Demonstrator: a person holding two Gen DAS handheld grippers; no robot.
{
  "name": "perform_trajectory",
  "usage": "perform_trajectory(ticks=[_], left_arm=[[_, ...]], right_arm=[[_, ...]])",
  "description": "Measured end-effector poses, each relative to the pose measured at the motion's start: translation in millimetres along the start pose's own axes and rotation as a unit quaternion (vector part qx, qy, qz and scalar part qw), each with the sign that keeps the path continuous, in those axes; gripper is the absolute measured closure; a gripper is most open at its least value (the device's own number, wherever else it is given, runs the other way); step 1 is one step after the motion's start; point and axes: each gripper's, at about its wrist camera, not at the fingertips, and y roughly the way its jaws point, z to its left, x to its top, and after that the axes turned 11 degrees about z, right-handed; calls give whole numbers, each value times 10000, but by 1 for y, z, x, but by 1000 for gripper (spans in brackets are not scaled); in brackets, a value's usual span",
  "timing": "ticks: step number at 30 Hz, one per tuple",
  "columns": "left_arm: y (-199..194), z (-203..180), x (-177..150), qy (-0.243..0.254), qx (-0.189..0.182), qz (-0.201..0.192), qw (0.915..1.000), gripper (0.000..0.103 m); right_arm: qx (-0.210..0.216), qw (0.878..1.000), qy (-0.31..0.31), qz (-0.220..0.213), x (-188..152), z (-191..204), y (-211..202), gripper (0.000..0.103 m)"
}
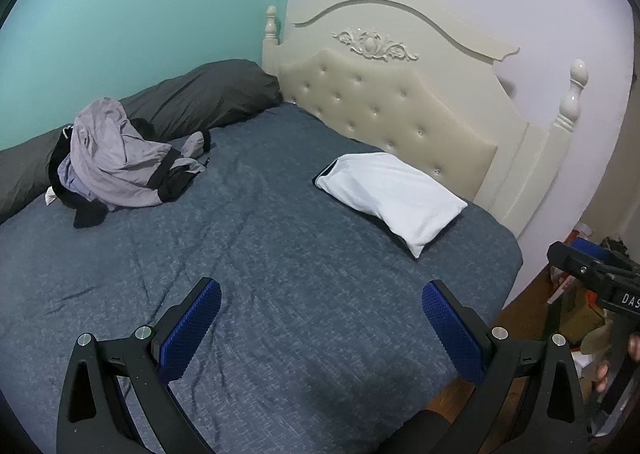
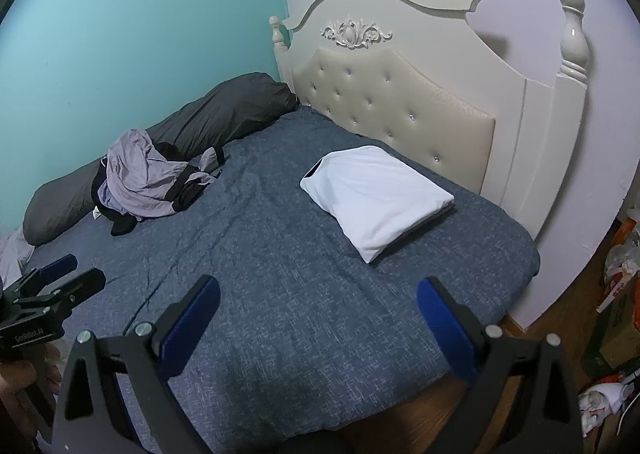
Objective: Fold clothes
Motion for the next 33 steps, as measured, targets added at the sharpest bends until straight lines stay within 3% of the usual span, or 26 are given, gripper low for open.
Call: perform_trajectory(ticks=[33], left_arm=[[-22,2,-11,-25,195,-310,9993,0]], right_arm=[[-12,9999,-116,-116,-8,9,-8,3]])
